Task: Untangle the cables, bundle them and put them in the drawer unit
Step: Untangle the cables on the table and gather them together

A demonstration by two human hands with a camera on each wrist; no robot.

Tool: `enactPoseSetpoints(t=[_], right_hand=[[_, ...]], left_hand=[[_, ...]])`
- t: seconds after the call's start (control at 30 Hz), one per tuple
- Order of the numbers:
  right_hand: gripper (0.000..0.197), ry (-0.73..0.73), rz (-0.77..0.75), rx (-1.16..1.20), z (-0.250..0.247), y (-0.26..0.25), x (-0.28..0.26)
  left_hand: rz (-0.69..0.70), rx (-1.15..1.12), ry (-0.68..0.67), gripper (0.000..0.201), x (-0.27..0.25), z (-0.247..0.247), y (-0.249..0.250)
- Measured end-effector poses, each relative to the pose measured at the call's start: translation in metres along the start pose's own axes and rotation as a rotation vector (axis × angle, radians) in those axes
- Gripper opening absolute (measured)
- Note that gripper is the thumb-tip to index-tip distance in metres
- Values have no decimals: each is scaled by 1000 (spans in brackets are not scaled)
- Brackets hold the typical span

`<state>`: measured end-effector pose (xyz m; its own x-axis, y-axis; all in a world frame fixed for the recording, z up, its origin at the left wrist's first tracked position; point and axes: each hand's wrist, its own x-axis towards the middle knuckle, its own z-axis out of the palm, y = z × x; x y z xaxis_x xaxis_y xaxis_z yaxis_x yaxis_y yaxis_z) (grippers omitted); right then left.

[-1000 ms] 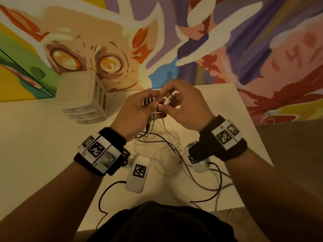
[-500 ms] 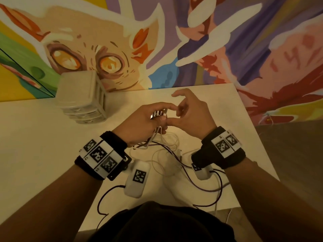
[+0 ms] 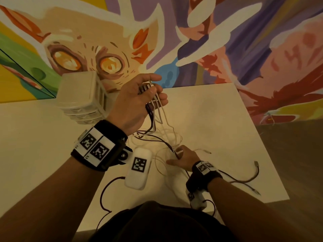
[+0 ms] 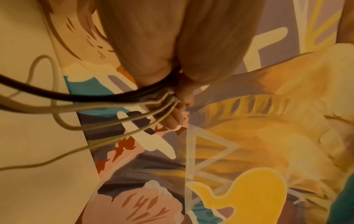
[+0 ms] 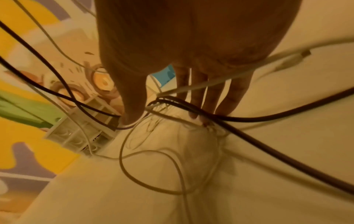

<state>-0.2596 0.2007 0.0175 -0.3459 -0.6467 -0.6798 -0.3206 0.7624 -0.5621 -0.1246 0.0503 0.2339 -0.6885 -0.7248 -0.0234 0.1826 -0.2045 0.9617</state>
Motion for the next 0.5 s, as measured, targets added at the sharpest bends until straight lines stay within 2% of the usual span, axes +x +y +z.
enactPoseSetpoints(t=[0.13,0.27,0.4,0.5], right_hand=[[49,0,8,-68,5,-4,8],[24,-28,37,14,5,-8,7],[16,-13,107,101,6,-5,8],[11,34,79,76,3,2,8]], left_hand=[[15,7,-19,24,-2,3,3],[33,23,2,23,-4,0,6],[86,7,-3,21,-5,-5,14],[153,-26,-10,19,-3,-12,26]])
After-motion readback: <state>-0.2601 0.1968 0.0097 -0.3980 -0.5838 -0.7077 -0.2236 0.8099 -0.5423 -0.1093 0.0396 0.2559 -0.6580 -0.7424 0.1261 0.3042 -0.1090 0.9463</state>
